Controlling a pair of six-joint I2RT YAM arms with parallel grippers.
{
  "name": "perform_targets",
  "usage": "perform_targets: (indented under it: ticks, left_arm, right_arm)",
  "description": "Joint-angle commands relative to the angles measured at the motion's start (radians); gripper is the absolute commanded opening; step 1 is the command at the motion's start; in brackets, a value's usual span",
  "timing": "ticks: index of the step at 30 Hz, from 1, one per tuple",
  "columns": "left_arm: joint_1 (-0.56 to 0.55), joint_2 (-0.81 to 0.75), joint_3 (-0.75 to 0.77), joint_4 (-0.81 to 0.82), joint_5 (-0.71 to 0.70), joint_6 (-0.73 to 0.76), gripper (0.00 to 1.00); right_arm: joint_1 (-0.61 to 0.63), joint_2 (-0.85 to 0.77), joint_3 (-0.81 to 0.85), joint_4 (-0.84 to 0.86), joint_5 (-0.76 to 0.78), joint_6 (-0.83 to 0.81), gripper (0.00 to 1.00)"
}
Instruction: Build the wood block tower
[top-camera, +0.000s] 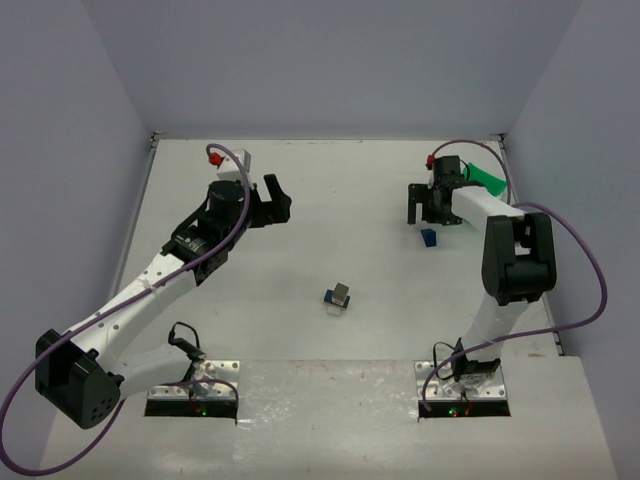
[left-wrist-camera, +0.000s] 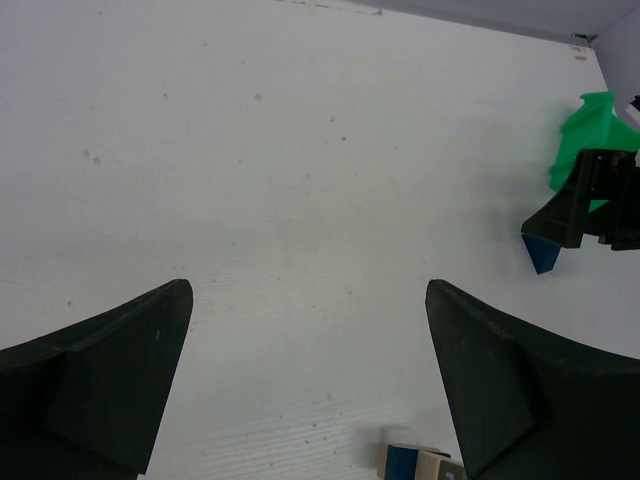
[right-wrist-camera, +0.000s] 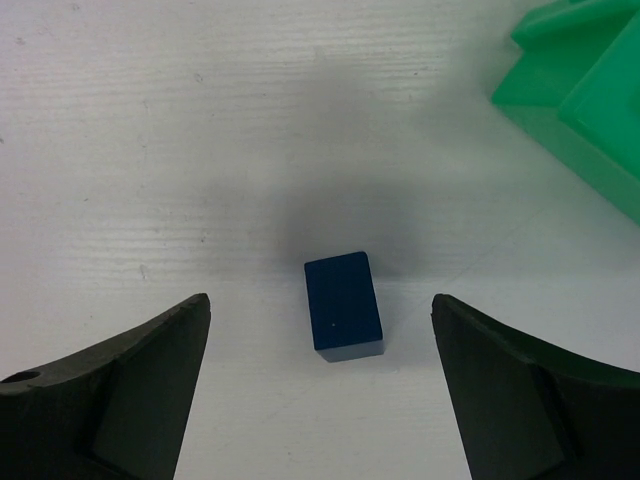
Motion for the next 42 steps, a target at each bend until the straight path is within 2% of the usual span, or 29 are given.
perform_targets:
  ticks: [1,4,9,12,17,22,25,30,33,38,40,42]
  left_arm:
    - [0.011,0.002,0.004,0.05,-0.018,0.004,1.0]
    - [0.011,0.006,0.003,0.05,-0.016,0.004,1.0]
    - [0.012,0.007,0.004,0.051,-0.011,0.005,1.0]
    - [0.013,0.006,0.006,0.05,-0.011,0.004,1.0]
    - [0.013,0.004,0.005,0.05,-0.005,0.004,1.0]
    - [0.013,0.015,0.01,0.048,-0.009,0.002,1.0]
    - [0.013,0.013,0.009,0.047,-0.011,-0.001,1.0]
    - [0.013,0.009,0.01,0.047,-0.01,-0.002,1.0]
    - [0.013,0.004,0.009,0.047,-0.01,-0.004,1.0]
    - [0.013,0.003,0.005,0.051,-0.002,-0.002,1.0]
    - [0.013,0.004,0.002,0.053,0.006,0.001,1.0]
    - [0.014,0.003,0.002,0.051,0.009,0.003,1.0]
  right_arm:
    - [-0.009,0.023,-0.014,0.042,-0.05,-0.022,0.9]
    - [-0.013,0.024,-0.027,0.041,-0.047,-0.023,0.83]
    - [-0.024,0.022,-0.041,0.032,-0.016,-0.021,0.65]
    - [-0.028,0.02,-0.043,0.021,-0.015,-0.019,0.59]
    - [-0.028,0.022,-0.041,0.002,-0.011,-0.022,0.58]
    - [-0.03,0.019,-0.039,-0.009,-0.013,-0.017,0.44]
    - [-0.03,0.018,-0.043,-0.018,-0.011,-0.017,0.4]
    - [-0.03,-0.006,-0.05,-0.03,-0.02,-0.008,0.19]
    - [-0.03,-0.048,-0.061,-0.023,-0.055,-0.019,0.11]
    - [0.003,-0.22,-0.102,0.028,-0.266,-0.223,0.08]
    - [0.071,-0.289,-0.121,0.039,-0.36,-0.396,0.07]
    - [0.162,-0.352,-0.115,0.011,-0.375,-0.525,0.07]
